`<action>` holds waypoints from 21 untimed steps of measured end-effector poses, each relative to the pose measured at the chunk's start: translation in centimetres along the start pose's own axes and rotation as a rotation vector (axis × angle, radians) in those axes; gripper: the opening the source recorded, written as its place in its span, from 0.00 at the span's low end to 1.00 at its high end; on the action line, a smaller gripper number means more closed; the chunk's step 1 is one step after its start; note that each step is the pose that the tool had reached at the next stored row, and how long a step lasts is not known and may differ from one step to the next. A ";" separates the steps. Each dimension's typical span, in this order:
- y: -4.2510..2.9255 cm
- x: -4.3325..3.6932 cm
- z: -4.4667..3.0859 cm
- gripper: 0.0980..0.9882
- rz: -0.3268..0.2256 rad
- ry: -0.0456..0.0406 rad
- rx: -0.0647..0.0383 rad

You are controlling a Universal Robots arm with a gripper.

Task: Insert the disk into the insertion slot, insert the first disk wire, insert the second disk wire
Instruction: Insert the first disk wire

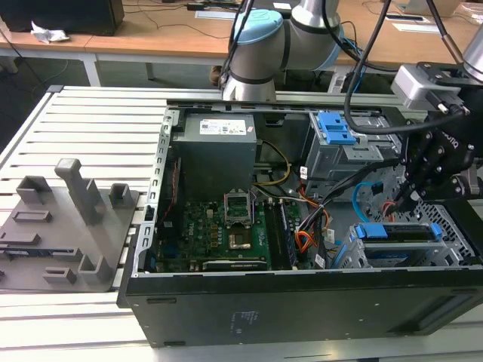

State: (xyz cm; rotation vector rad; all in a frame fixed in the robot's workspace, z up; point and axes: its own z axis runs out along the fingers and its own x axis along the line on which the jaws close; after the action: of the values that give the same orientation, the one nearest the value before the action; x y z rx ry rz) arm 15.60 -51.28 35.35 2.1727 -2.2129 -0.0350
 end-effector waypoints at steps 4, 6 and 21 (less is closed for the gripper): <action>-0.01 0.67 0.01 0.07 0.000 0.0000 0.000; -0.02 0.91 0.02 0.07 0.000 0.0000 0.000; -0.33 1.57 0.78 0.07 0.000 0.0001 0.000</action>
State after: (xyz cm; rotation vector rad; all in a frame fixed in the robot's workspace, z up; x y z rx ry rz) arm 15.87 -52.87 34.57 2.1725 -2.2129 -0.0349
